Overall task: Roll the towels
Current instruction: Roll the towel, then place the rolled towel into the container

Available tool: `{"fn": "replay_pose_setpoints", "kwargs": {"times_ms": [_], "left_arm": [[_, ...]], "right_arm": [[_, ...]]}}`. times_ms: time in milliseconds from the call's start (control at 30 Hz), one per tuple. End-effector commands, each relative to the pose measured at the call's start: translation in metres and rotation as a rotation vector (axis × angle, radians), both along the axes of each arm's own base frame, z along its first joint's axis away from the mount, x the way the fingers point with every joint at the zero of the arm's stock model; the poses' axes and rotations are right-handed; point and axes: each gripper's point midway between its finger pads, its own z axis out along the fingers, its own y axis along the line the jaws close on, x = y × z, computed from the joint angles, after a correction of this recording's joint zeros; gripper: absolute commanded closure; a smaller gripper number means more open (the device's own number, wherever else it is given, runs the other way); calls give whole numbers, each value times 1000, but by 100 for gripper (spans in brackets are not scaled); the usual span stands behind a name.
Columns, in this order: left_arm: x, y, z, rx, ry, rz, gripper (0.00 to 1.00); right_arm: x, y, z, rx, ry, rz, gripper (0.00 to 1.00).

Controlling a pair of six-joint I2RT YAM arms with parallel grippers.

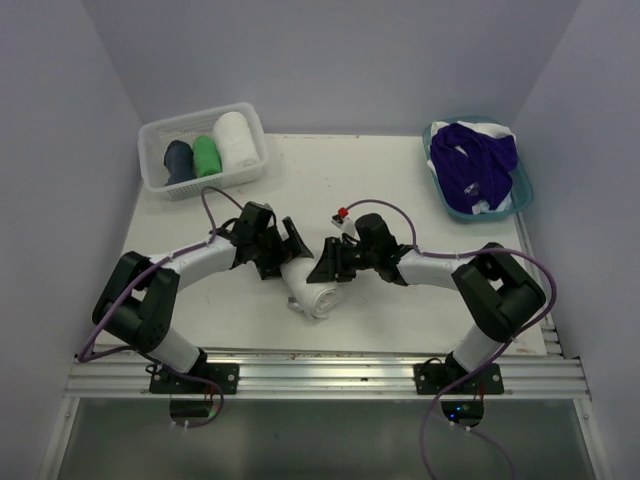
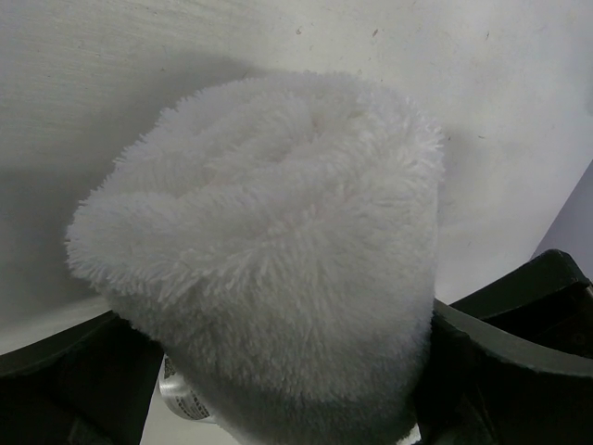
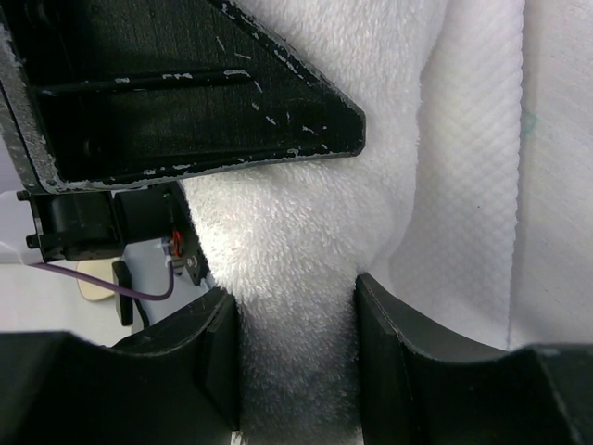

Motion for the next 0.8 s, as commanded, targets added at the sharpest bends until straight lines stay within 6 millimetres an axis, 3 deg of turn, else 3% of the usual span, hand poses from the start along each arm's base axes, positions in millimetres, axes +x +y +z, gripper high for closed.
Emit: {"fn": "replay_pose_setpoints", "kwargs": {"times_ms": [0, 333, 633, 733, 767], "left_arm": [[-10, -8, -3, -28, 38, -41, 0], [-24, -2, -3, -77, 46, 43, 1], [-12, -5, -10, -90, 20, 85, 1], [-7, -5, -7, -90, -2, 87, 14], [-8, -5, -8, -83, 3, 86, 25]], "right_arm": [[19, 1, 9, 40, -23, -56, 74], [21, 4, 7, 90, 29, -81, 74], [23, 6, 4, 176, 104, -115, 74], [23, 7, 5, 208, 121, -123, 73], [22, 6, 3, 203, 127, -125, 71]]}}
